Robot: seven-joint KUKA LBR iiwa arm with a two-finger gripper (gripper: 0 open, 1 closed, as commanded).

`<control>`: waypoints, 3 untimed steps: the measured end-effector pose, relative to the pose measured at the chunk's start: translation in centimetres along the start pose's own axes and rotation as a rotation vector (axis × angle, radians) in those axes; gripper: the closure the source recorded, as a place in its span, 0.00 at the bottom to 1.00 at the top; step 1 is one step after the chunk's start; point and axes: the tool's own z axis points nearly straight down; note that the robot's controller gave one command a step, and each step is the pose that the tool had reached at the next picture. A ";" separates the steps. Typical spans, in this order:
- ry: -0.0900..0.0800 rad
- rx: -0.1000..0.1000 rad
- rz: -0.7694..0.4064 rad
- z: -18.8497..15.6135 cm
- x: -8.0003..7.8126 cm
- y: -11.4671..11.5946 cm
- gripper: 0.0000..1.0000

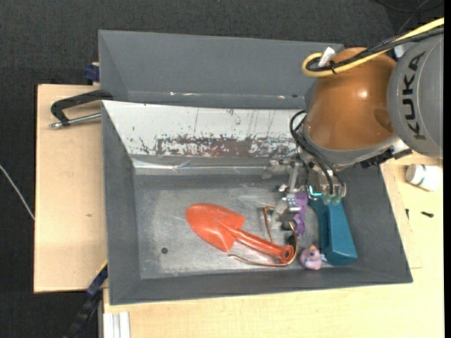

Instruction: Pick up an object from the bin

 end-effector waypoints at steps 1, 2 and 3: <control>-0.007 0.000 0.001 -0.3 -0.2 0.0 0.00; -0.009 -0.001 0.111 5.9 1.1 1.1 0.00; -0.004 -0.001 0.149 7.4 1.9 2.4 0.00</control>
Offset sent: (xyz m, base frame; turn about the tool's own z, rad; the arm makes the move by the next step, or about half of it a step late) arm -0.0286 0.0231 -0.1374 0.2438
